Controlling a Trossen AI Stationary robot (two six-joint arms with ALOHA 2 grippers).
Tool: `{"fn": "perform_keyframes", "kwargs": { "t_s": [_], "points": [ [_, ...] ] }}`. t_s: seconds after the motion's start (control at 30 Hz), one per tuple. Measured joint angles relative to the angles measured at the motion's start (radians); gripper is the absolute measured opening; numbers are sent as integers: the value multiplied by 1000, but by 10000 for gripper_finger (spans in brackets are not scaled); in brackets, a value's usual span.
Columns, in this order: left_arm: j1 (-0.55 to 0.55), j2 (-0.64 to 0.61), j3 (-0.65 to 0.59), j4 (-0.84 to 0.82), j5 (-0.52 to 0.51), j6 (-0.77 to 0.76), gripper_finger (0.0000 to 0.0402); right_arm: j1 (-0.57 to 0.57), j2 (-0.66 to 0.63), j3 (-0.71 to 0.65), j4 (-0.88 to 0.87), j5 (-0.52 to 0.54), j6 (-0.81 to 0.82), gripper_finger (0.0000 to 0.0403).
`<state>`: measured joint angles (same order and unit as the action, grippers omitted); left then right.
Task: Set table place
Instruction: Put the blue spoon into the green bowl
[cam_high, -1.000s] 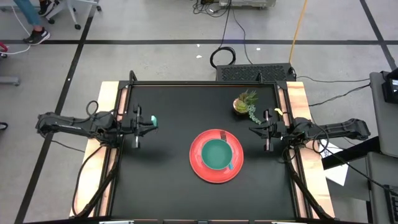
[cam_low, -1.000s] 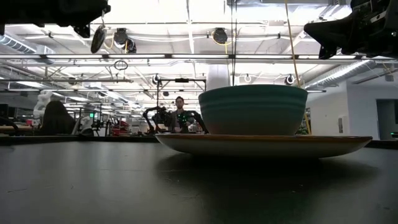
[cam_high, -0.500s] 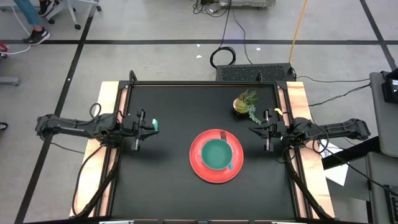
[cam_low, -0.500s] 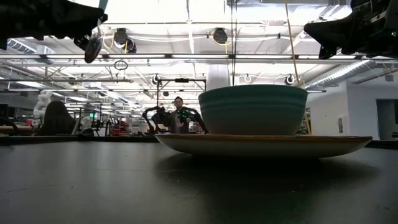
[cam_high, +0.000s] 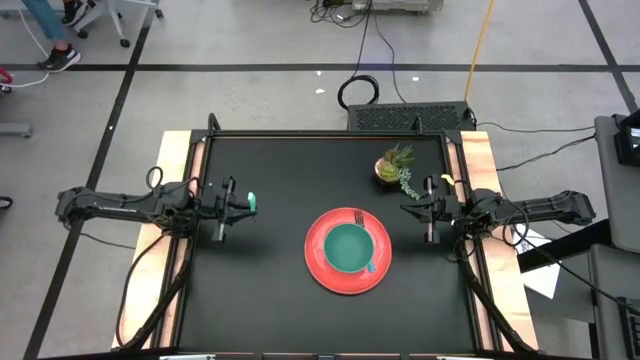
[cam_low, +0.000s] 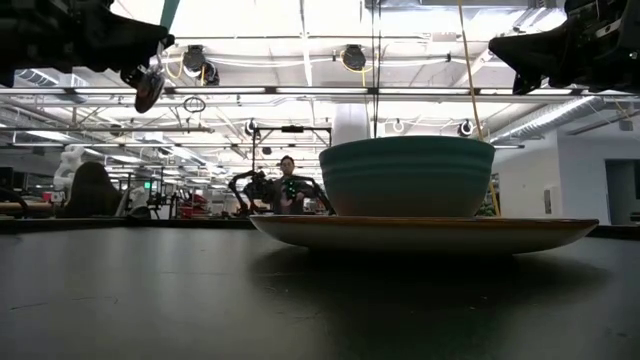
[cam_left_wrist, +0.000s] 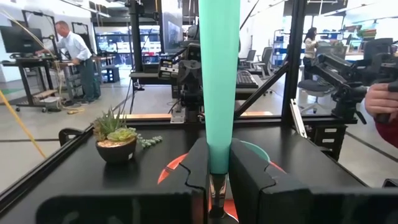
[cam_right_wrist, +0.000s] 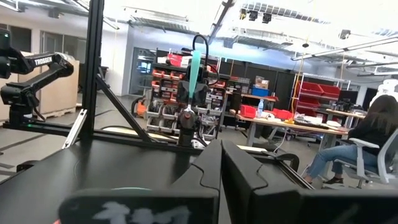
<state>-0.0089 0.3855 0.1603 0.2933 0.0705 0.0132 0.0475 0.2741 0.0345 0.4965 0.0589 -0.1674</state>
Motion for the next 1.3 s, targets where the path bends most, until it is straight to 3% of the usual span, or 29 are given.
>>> {"fn": "perform_keyframes", "kwargs": {
  "t_s": [0.27,0.67,0.93,1.13,1.3],
  "points": [
    [21,20,-1,50,-4,-11,38,0,0,0,0,0,-1,0],
    [22,293,17,398,111,-40,38,0,0,0,0,0,10,0],
    [21,487,137,479,232,-78,38,0,0,0,0,0,10,0],
    [37,628,246,478,228,-59,38,0,0,0,0,0,15,0],
    [70,730,316,486,303,-49,38,0,0,0,0,0,17,0]
  ]
}}
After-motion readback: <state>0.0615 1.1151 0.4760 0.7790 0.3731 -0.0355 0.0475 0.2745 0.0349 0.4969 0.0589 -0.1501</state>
